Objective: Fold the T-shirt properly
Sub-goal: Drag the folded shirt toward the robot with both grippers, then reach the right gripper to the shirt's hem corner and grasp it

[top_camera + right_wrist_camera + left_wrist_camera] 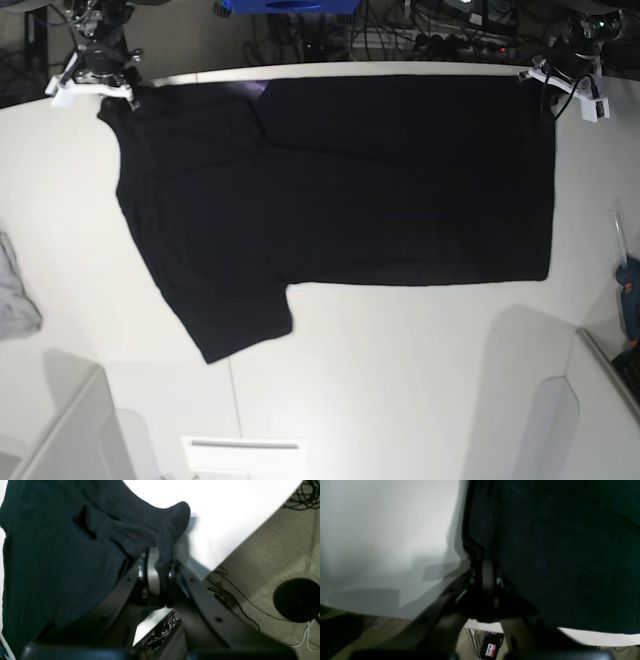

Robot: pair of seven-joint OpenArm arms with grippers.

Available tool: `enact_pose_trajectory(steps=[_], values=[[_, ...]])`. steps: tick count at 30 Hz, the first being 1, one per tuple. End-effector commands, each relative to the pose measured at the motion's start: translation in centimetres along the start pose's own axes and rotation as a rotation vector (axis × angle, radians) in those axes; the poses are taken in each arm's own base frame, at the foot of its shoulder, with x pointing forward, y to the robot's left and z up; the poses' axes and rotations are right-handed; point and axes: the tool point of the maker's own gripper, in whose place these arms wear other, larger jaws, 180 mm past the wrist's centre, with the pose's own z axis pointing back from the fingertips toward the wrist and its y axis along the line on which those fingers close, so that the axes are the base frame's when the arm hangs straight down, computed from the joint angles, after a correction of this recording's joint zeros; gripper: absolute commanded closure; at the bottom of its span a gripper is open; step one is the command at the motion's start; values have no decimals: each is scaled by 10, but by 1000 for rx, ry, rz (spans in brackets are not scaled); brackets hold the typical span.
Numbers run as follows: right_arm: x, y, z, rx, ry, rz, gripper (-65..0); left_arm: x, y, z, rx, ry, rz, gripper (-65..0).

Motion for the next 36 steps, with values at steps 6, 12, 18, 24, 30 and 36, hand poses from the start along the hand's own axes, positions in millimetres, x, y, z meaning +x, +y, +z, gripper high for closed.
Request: enact_pose_trajectory(steps=[6, 12, 18, 24, 30, 36], values=[[8, 0, 5, 6, -25, 16, 0, 3, 4, 5, 9, 1, -26, 0], [8, 0, 5, 6, -25, 19, 0, 2, 5, 5, 14, 7, -27, 0], [8, 0, 5, 6, -25, 18, -267, 5, 5, 5, 15, -1, -29, -301], [22, -4, 8, -5, -62, 15, -290, 36, 14, 22, 56, -90, -51, -550], [62, -6, 14, -15, -171, 8, -299, 64, 38, 45, 136, -181, -46, -550], [96, 14, 3, 38, -228, 55, -297, 95, 44, 49, 153, -257, -53, -546]])
